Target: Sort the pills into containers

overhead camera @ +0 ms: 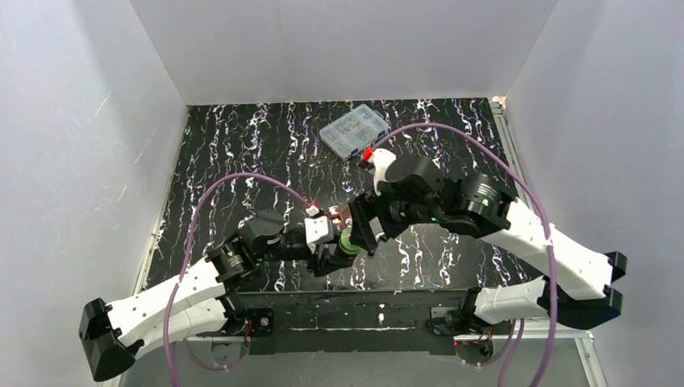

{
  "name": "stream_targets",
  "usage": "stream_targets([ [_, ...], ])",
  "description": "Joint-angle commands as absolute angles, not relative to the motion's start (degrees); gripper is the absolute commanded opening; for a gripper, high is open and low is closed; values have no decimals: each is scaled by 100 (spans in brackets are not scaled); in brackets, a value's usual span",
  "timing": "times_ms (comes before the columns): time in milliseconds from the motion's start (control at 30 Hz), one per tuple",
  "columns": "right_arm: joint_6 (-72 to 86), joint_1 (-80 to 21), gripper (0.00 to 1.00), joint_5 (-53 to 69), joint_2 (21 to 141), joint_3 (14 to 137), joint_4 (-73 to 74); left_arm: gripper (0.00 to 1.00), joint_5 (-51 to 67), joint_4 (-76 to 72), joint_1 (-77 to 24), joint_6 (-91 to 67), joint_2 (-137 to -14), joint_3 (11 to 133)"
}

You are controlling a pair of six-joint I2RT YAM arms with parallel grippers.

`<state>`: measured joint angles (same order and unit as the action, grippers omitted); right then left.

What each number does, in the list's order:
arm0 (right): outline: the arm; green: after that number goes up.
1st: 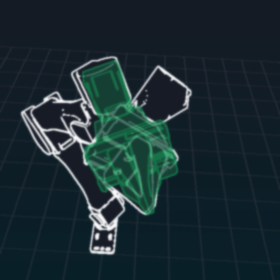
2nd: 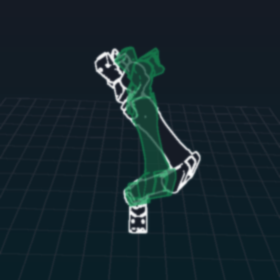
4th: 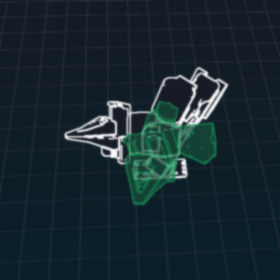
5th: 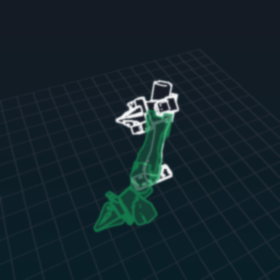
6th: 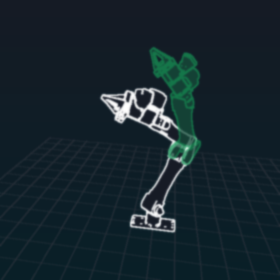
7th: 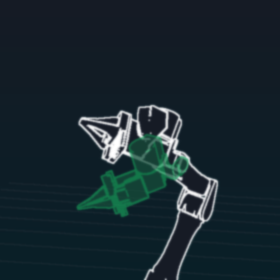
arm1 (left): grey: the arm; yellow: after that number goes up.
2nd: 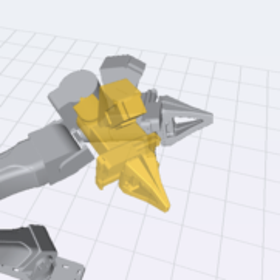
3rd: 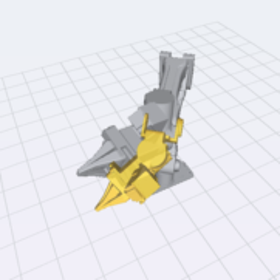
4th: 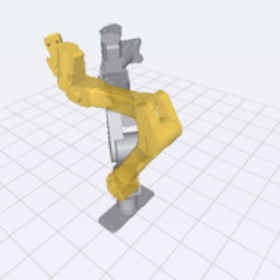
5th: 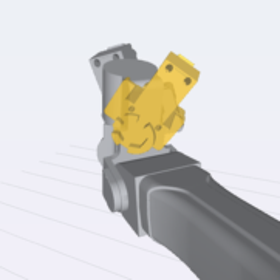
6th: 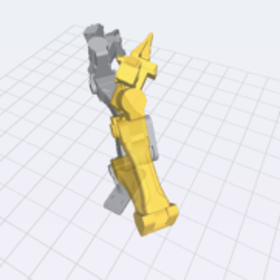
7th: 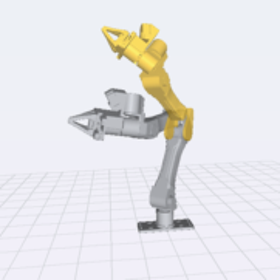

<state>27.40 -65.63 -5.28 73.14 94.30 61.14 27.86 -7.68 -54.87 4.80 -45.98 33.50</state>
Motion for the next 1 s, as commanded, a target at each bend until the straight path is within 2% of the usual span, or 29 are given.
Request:
stream_targets([
  [0, 1734, -6573, 98, 360, 6835, 9042, 5466, 0, 3494, -510, -5502, 224, -4526, 3692],
  [300, 1029, -6600, 94, 1808, 6841, 8858, 5286, 0, 4656, -35, -5484, 44, -4825, 4078],
  [633, 921, -6609, 91, 1832, 6860, 8955, 5451, 0, 4931, 141, -5471, -146, -4952, 4186],
  [967, 986, -6809, 81, 1587, 6916, 8924, 5496, 0, 4931, -188, -5425, -325, -4957, 4144],
])
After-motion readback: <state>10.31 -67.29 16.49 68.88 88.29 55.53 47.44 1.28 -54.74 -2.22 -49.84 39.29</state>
